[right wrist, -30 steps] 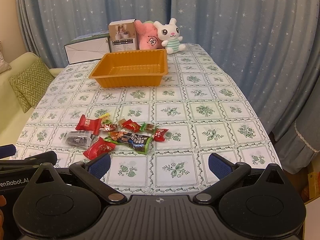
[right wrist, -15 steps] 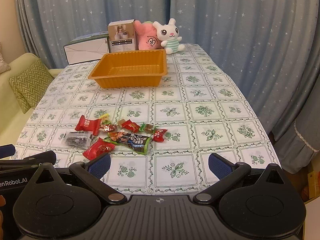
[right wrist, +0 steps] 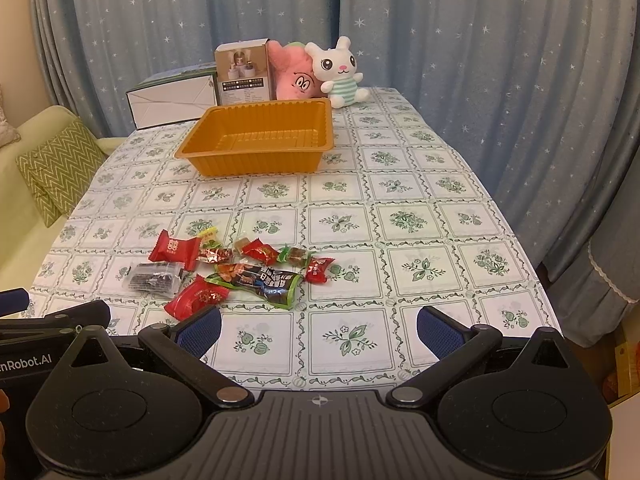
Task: Organize snacks
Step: 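Grasp the red candy packet with the left gripper while the right gripper grasps the green-blue bar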
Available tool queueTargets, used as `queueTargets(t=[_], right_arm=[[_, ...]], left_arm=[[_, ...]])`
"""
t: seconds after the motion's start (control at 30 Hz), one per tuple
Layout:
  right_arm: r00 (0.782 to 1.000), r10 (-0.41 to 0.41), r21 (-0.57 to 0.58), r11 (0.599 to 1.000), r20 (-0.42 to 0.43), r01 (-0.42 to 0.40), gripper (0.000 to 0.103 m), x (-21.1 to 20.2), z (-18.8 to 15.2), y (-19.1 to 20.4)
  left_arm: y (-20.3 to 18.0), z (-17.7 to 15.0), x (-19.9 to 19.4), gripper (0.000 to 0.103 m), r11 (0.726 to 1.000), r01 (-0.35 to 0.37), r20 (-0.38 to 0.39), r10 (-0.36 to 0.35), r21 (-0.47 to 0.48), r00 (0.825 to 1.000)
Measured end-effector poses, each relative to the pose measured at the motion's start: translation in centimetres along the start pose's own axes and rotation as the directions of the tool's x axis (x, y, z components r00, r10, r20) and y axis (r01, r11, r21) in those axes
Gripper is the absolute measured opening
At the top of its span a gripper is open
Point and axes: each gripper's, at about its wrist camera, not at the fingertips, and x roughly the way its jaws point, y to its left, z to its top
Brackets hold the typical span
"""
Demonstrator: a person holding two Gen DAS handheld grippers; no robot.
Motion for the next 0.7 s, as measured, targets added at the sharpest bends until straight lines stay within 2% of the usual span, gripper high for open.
queueTargets(t=[0.2,0.4,0.6,0.7], right_arm=[[1.0,-0.006,0.003,1.0,0.016,0.006,0.103,0.2,0.0,-0.4],[0.999,-0.012,0.015,1.0,0.037,0.012,0.103,1.8,-0.3,-1.1],[0.999,0.001,0.006,1.0,0.036,-0.001,0.103,4.9,-0.2,-1.4],[0.999,0.011,-0.007,1.0,0.031,-0.011,0.103,6.7,-0.1,-1.3]], left_arm=[[0.0,0.0,0.3,0.103,1.0,0.002,-0.005,-0.002,0.003,1.0],[0.4,0.1,2.6,0.103,1.0,0.018,-0.024,-0.017,0.014,1.0],[0.4,0.4,7.1,0.103,0.994,0.092,-0.055,-0.088,0.063,0.995],[-0.1,0.5,9.5,0.097,0.984,0.131,-0.079,-0.122,0.118,0.989]])
